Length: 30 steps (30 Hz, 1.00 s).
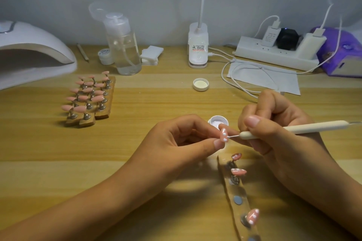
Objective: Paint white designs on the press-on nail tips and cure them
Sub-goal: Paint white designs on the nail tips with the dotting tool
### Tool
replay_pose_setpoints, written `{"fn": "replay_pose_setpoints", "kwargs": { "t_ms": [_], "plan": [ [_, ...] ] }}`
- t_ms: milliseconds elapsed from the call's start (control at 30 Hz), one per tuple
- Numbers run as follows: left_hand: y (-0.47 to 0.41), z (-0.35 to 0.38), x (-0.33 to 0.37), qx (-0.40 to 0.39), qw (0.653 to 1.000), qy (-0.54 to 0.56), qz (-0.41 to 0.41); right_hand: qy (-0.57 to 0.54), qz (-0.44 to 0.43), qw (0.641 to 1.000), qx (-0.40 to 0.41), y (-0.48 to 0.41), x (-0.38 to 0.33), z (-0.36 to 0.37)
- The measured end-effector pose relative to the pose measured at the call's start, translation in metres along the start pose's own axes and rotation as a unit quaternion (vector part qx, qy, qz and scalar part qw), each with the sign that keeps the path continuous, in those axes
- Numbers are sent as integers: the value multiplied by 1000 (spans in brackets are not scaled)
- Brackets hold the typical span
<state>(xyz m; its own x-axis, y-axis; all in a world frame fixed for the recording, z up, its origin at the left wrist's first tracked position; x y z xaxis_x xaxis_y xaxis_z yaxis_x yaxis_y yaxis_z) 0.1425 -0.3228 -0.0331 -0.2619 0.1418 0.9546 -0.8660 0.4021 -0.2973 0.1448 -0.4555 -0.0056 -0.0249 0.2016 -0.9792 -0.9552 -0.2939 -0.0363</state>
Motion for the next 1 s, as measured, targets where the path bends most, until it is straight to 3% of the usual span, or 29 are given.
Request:
{"fn": "replay_pose_setpoints", "kwargs": {
  "t_ms": [1000],
  "plan": [
    [0,0,-1,5,1000,7,-4,11,-5,1000,-2,-1,1,0]
  ]
}}
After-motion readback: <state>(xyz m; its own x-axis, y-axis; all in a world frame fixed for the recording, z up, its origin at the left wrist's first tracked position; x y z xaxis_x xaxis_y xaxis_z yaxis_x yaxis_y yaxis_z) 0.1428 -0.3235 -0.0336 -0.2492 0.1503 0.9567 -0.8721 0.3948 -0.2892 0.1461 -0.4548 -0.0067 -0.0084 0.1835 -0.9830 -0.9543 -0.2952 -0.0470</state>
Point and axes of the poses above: each hand's wrist, its own y-axis away from the middle knuckle, its own z-axis out of the palm, x = y × z, the point moved 9 cm from there along -y, towards the middle knuckle, and after that the axes turned 13 degrees about z, right-handed, at the moved point
